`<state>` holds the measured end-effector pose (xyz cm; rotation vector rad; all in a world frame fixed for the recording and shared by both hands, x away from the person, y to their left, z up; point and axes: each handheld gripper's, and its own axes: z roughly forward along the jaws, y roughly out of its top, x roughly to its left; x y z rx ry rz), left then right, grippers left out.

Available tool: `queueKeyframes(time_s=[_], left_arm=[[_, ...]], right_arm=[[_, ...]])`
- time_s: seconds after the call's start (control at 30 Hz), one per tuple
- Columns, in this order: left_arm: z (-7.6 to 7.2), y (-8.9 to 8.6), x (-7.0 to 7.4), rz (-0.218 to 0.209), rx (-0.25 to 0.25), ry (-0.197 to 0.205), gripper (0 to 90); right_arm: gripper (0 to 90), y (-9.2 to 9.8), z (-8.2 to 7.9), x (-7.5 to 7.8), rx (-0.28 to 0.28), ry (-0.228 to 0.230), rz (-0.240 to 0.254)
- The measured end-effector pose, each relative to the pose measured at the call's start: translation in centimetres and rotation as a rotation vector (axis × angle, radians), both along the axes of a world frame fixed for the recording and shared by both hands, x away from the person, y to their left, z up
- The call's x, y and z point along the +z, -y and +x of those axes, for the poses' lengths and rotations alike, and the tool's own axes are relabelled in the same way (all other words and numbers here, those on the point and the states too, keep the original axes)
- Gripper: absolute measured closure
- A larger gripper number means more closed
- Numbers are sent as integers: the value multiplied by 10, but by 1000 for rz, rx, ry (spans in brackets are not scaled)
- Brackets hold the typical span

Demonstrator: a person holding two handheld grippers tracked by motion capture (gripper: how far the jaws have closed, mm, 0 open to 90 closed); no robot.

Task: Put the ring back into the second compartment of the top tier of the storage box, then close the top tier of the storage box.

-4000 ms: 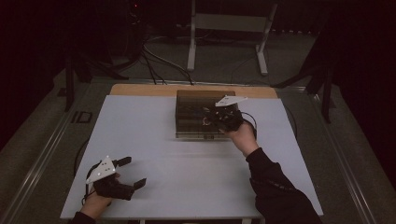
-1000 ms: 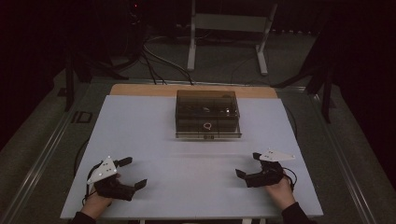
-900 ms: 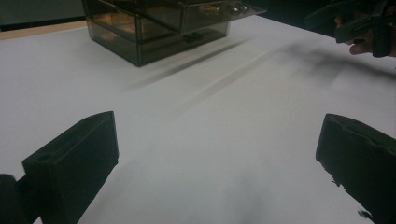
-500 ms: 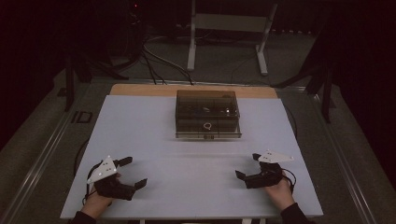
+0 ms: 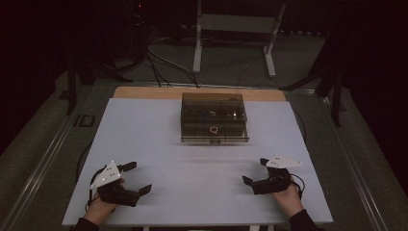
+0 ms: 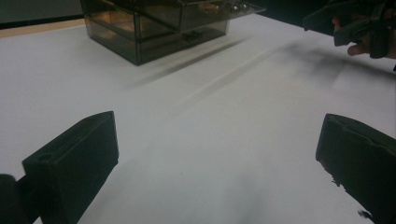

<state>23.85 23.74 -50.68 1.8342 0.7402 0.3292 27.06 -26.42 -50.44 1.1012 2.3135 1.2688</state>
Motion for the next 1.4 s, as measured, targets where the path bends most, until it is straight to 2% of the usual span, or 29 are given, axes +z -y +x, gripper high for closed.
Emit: queueKeyframes(time_s=[0.3, 0.5, 0.97, 1.03, 1.1, 1.4], left_arm=[[0, 0, 0, 4, -2, -1, 0], [0, 0, 0, -1, -1, -3, 0], [0, 1, -1, 18, 5, -4, 0], [0, 0, -1, 14, 7, -1, 0], [0, 0, 0, 13, 13, -1, 0], [0, 0, 0, 7, 12, -2, 0]], right_arm=[[0, 0, -1, 0, 2, 1, -8], [0, 0, -1, 1, 3, 1, 3], [0, -2, -2, 4, 3, 19, -26], [0, -2, -1, 5, 2, 15, -14], [0, -3, -1, 7, 2, 16, -27], [0, -8, -3, 17, 12, 31, -2]])
